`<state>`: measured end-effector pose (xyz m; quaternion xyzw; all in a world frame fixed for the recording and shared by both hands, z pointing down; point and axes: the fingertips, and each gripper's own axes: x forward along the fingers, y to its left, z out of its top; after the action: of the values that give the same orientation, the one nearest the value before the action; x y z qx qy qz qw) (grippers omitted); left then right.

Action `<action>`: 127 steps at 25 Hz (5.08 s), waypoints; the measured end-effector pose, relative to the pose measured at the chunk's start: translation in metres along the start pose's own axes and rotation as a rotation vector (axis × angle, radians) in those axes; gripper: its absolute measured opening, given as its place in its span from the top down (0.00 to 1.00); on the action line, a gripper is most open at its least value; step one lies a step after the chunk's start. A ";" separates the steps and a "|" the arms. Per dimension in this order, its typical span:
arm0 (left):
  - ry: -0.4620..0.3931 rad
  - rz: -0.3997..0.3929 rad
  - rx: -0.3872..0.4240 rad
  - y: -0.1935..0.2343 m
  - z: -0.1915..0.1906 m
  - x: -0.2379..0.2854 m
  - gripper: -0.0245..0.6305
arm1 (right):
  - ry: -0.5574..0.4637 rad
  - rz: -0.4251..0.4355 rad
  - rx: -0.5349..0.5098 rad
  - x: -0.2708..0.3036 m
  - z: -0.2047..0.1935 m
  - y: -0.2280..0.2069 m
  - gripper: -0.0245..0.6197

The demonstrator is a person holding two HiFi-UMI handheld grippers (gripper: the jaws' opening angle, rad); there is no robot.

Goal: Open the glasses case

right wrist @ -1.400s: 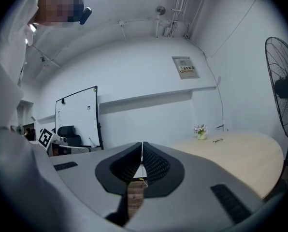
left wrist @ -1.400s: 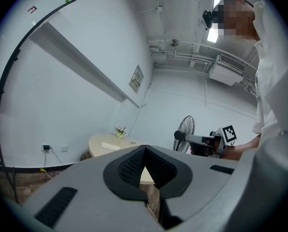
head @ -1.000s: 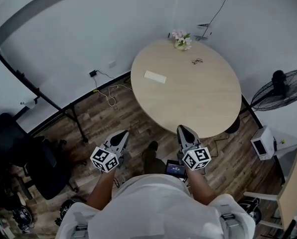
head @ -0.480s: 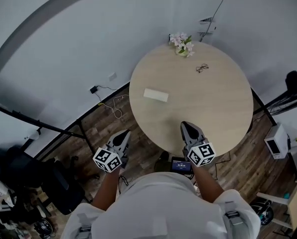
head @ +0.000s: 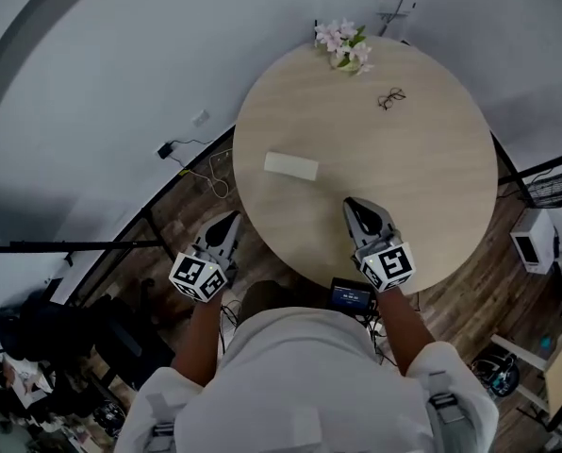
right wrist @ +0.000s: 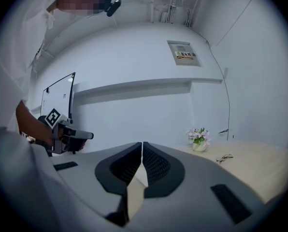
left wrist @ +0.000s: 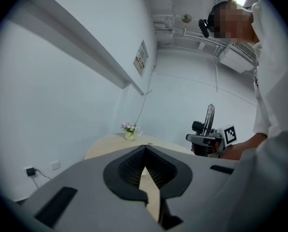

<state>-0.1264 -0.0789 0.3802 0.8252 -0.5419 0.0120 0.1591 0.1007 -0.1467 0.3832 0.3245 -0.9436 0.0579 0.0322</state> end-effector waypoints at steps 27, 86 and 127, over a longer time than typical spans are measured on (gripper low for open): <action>0.074 -0.187 0.117 0.152 -0.098 0.144 0.94 | 0.484 0.024 -0.496 0.153 -0.161 -0.017 0.73; 0.082 -0.160 0.145 0.132 -0.098 0.180 0.94 | 0.499 0.185 -0.741 0.169 -0.192 -0.048 0.91; 0.058 -0.177 0.144 0.129 -0.058 0.167 0.94 | 0.502 0.003 -0.241 0.204 -0.175 -0.110 0.91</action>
<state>-0.1646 -0.2588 0.4998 0.8785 -0.4596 0.0608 0.1155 0.0121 -0.3340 0.5866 0.2925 -0.9066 0.0237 0.3033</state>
